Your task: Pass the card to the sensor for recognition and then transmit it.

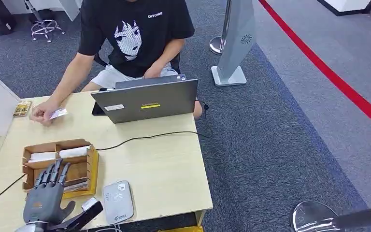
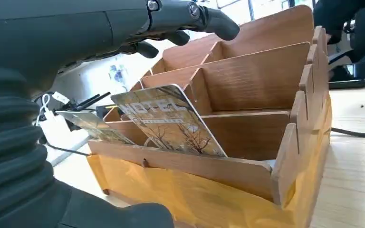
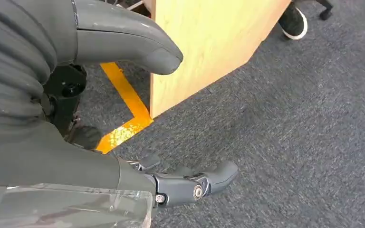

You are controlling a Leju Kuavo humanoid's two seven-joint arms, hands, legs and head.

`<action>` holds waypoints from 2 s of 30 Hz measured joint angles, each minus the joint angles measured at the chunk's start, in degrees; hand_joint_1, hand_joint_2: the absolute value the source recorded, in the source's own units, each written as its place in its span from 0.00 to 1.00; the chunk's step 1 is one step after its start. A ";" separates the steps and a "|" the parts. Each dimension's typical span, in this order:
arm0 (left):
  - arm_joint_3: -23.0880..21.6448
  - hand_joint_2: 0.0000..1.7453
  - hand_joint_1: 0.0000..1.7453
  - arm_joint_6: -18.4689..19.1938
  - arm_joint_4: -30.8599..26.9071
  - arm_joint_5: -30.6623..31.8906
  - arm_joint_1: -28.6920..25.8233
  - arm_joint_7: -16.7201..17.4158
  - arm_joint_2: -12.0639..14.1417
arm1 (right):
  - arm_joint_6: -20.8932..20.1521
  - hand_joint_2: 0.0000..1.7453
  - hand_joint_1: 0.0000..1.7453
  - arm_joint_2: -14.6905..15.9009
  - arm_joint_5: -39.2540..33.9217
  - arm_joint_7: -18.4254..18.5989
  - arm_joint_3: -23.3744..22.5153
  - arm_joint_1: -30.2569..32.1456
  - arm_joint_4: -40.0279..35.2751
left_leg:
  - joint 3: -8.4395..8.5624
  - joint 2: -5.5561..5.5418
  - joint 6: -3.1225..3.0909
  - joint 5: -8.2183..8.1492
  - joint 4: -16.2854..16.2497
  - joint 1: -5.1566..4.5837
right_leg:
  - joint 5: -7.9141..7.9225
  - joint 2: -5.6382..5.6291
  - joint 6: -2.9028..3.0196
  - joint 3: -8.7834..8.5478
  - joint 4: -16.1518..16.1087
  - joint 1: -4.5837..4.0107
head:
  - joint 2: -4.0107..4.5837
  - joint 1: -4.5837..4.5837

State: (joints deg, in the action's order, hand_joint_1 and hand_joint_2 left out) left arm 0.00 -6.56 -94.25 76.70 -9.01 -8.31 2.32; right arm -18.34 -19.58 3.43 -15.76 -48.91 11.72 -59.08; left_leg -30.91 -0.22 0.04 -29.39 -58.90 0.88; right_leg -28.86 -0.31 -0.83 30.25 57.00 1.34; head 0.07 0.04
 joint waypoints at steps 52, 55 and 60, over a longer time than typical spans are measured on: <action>-1.44 1.00 1.00 -0.17 0.00 -0.68 0.85 0.29 0.50 | -0.94 1.00 0.00 0.00 1.97 -0.42 -1.14 -0.28 0.87 | -0.01 0.00 0.00 0.00 0.00 0.00 | 0.00 0.01 0.00 -0.01 0.00 0.00 | 0.00 0.00; -1.46 1.00 1.00 -0.22 0.00 -0.68 0.89 0.29 0.50 | -0.94 1.00 0.00 0.00 1.97 -0.42 -1.16 -0.28 0.87 | 0.00 0.00 0.00 0.00 0.00 0.00 | 0.00 0.00 0.00 -0.01 0.00 0.00 | 0.00 0.00; -1.49 1.00 1.00 -0.66 -0.02 -0.98 0.88 0.26 0.48 | -0.68 1.00 0.00 -0.02 1.57 -0.42 -1.12 -0.27 0.87 | -0.01 0.00 0.00 0.00 0.00 0.00 | 0.00 0.00 0.00 -0.01 0.00 0.00 | 0.00 0.00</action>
State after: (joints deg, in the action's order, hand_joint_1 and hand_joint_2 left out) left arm -1.49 -7.21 -94.27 75.71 -8.12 -8.04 2.80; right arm -19.02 -19.61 5.00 -16.17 -50.03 11.45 -58.21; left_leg -30.91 -0.22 0.04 -29.38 -58.90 0.88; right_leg -28.86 -0.30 -0.83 30.24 57.01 1.34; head 0.07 0.04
